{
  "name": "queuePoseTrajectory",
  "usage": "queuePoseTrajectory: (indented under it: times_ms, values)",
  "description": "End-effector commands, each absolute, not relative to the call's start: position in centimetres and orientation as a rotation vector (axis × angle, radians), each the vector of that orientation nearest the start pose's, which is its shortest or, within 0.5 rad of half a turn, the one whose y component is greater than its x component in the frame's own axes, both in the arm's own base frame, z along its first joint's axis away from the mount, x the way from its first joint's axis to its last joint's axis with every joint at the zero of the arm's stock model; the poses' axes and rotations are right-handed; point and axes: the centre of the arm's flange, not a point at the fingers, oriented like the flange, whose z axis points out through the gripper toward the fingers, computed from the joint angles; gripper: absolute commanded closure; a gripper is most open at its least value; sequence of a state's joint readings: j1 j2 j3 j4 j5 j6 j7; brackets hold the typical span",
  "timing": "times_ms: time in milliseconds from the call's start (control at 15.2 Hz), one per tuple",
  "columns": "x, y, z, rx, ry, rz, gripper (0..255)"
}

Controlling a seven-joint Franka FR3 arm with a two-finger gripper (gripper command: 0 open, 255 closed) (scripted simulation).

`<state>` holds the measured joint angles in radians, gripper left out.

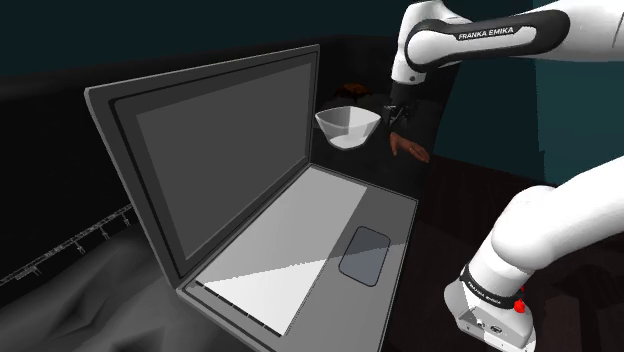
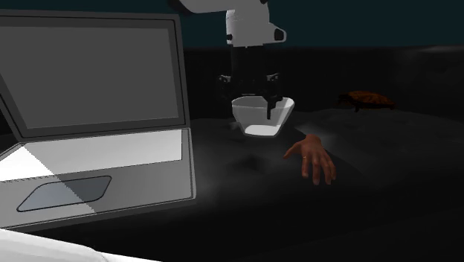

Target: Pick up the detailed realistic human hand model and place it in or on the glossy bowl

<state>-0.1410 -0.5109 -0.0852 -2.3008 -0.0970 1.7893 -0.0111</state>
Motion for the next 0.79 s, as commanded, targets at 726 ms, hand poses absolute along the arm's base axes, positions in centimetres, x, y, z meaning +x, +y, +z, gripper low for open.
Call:
queuePoseTrajectory:
  times_ms: [726]
  values:
    - [44.5,-23.8,47.6,-3.212,0.794,0.023,0]
